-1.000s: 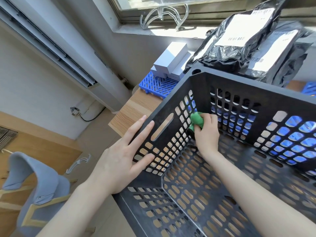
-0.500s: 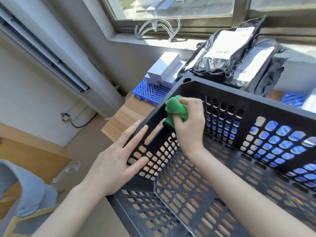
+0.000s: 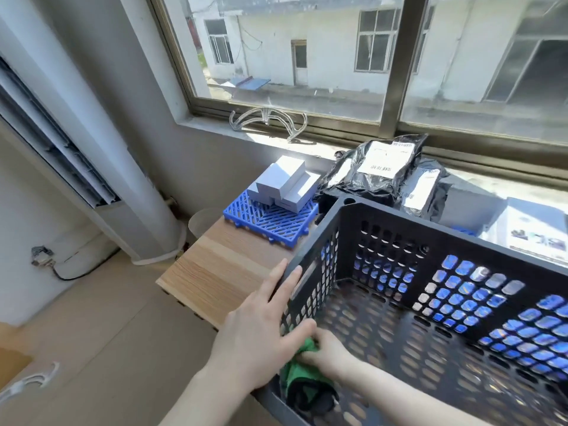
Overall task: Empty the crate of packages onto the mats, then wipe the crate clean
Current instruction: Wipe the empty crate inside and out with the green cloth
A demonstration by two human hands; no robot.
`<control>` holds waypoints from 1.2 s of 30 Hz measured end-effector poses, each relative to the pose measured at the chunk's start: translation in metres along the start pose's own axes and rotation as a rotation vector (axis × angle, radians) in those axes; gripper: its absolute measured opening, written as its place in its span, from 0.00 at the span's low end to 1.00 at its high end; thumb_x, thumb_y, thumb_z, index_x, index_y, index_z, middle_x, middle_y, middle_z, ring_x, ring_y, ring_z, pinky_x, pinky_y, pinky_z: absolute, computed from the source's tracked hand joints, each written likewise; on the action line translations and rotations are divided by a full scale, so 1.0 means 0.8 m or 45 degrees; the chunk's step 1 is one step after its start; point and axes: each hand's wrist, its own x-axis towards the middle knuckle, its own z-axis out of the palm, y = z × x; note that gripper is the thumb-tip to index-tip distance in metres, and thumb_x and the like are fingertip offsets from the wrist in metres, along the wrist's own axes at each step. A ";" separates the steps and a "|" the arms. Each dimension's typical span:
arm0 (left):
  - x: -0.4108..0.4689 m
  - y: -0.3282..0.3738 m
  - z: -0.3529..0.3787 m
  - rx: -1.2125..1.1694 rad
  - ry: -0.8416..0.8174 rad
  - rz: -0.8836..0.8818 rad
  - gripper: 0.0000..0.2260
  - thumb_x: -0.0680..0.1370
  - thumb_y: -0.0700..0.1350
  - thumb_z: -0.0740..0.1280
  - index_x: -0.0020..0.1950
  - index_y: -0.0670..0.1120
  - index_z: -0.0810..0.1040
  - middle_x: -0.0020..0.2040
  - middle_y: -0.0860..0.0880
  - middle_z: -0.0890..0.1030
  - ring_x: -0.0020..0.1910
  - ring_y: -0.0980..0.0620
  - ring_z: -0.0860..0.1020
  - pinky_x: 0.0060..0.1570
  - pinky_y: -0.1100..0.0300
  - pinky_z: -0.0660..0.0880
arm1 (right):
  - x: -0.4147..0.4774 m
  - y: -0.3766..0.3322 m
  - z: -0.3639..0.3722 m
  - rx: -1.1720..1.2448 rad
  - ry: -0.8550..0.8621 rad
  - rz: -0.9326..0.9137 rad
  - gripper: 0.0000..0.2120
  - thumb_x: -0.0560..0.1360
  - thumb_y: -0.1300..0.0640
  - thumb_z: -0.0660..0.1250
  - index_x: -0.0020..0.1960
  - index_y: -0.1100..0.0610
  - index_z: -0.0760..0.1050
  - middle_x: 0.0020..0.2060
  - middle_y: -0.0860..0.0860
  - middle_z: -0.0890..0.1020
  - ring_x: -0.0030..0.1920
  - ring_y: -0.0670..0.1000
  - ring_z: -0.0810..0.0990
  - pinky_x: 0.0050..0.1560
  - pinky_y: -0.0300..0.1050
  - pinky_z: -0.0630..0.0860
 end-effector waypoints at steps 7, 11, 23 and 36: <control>0.000 -0.008 -0.002 -0.135 -0.041 0.009 0.32 0.76 0.69 0.54 0.75 0.68 0.40 0.73 0.72 0.34 0.71 0.59 0.63 0.59 0.55 0.71 | -0.028 -0.026 -0.051 0.044 0.269 0.067 0.13 0.62 0.50 0.71 0.46 0.49 0.77 0.42 0.49 0.84 0.44 0.47 0.81 0.46 0.41 0.78; 0.006 -0.010 -0.001 -0.145 -0.050 -0.008 0.33 0.76 0.69 0.53 0.74 0.69 0.36 0.73 0.71 0.33 0.70 0.60 0.64 0.58 0.57 0.72 | -0.050 -0.026 -0.094 0.164 0.517 0.097 0.13 0.66 0.55 0.76 0.47 0.52 0.76 0.41 0.49 0.83 0.40 0.46 0.79 0.42 0.38 0.74; 0.048 -0.061 0.029 -0.385 -0.130 0.310 0.27 0.71 0.77 0.39 0.69 0.77 0.53 0.70 0.77 0.58 0.67 0.75 0.60 0.57 0.87 0.50 | -0.060 -0.048 -0.150 0.702 0.808 0.038 0.07 0.71 0.57 0.74 0.47 0.55 0.80 0.42 0.54 0.86 0.44 0.53 0.84 0.45 0.44 0.77; 0.206 -0.021 -0.006 -0.584 -0.052 0.611 0.29 0.73 0.67 0.56 0.73 0.68 0.54 0.73 0.71 0.57 0.74 0.67 0.52 0.70 0.68 0.51 | -0.026 -0.127 -0.135 0.460 1.555 -0.188 0.13 0.73 0.59 0.72 0.53 0.46 0.76 0.48 0.42 0.79 0.50 0.43 0.78 0.50 0.37 0.75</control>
